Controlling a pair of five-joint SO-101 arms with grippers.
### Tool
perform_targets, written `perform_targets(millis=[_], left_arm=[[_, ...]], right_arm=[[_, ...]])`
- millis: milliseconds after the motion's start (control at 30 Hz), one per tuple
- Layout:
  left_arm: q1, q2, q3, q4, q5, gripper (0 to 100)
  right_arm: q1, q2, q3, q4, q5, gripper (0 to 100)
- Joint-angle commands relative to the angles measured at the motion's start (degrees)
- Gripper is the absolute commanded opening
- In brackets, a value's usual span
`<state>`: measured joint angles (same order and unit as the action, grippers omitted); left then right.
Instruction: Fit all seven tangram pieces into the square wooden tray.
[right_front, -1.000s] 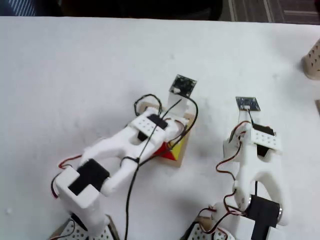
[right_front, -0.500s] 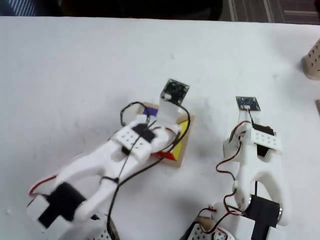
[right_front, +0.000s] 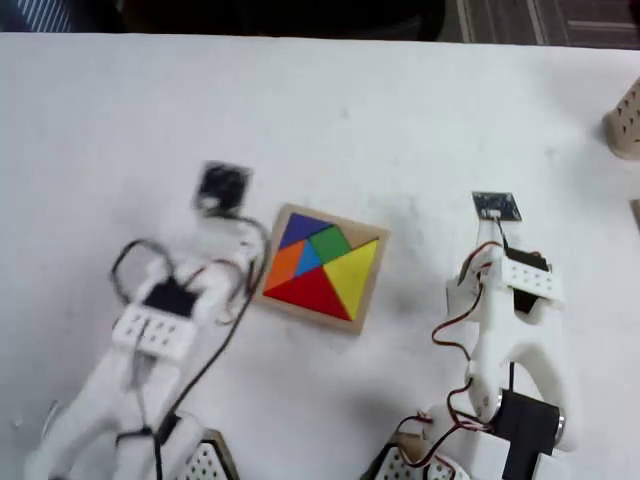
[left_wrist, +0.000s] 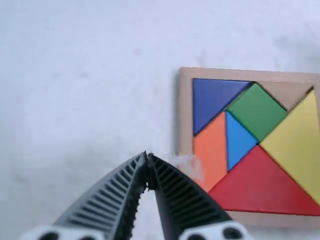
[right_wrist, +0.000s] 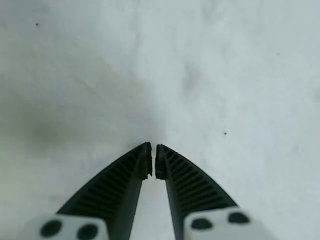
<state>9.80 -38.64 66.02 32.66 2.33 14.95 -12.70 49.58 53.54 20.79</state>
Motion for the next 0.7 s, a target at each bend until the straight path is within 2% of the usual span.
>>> perform_targets(millis=[0,167,367,533,667], left_arm=[[-10.2,-15.2,9.5,0.6,-0.5,2],[-19.2,-30.8,20.7,2.0,-8.0,2],[-21.8,-51.9,29.5,16.5,-10.2,2],[-26.4,-65.9,30.9,27.3,-10.1,2],[-27.8,-65.9,30.9,31.3,-10.1,2]], right_arm=[[-2.4,-5.8,2.3,-2.0,1.1,1.8],[-5.5,-21.0,12.4,-3.8,1.8,1.8],[-9.9,-44.3,26.1,-3.6,1.9,2.1],[-13.1,-60.4,34.5,4.9,1.8,2.2],[-13.7,-71.9,38.0,11.4,1.5,2.1]])
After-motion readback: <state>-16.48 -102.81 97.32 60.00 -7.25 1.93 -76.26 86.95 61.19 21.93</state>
